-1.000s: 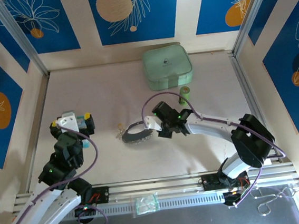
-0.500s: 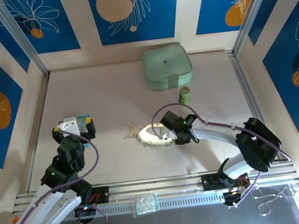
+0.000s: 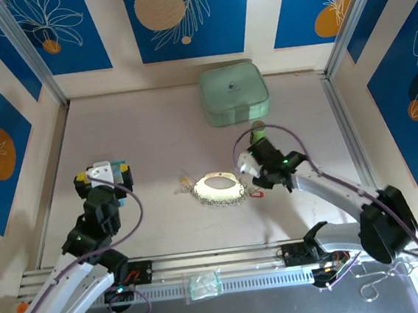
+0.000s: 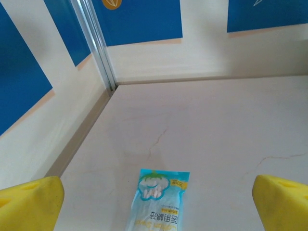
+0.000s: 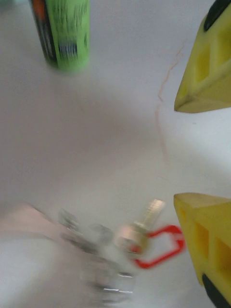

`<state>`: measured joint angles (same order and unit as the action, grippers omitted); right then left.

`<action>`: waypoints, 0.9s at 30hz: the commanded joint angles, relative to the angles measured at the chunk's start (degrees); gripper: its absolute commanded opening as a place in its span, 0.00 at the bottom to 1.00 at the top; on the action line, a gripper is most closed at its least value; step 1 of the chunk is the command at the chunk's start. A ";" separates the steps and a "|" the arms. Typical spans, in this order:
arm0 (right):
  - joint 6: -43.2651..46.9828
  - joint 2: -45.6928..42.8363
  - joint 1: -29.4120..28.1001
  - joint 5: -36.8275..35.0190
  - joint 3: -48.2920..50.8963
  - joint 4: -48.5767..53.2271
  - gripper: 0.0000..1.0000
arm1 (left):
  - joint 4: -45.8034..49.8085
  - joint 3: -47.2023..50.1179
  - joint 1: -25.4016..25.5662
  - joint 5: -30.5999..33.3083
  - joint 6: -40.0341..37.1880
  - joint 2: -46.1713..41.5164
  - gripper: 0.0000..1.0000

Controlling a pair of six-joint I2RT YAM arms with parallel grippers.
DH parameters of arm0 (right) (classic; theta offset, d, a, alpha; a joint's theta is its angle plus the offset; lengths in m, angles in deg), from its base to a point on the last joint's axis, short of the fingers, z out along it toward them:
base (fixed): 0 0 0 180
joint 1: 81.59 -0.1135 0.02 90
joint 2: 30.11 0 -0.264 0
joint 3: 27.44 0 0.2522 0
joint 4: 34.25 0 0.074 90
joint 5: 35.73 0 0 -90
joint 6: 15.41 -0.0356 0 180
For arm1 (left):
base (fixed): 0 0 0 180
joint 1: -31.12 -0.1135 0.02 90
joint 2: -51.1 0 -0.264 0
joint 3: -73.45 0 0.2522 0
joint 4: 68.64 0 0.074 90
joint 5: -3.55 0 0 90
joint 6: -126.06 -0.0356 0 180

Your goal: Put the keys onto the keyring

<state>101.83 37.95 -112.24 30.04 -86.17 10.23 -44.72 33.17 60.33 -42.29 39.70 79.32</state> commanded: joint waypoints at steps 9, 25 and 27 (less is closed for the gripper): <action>-26.38 0.40 23.42 18.51 23.50 -62.23 0.53 | -30.17 8.75 -13.92 -11.33 -4.47 19.94 0.99; -31.84 19.21 32.94 30.52 24.23 -83.26 0.53 | -89.77 15.02 -21.74 -29.83 -7.72 65.62 1.00; -32.24 19.38 33.38 30.31 21.36 -77.71 0.57 | -79.73 13.81 -21.91 -29.01 -6.01 61.06 1.00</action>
<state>71.12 57.05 -79.33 59.00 -61.58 -70.84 -118.12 47.44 39.31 -68.83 33.97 142.91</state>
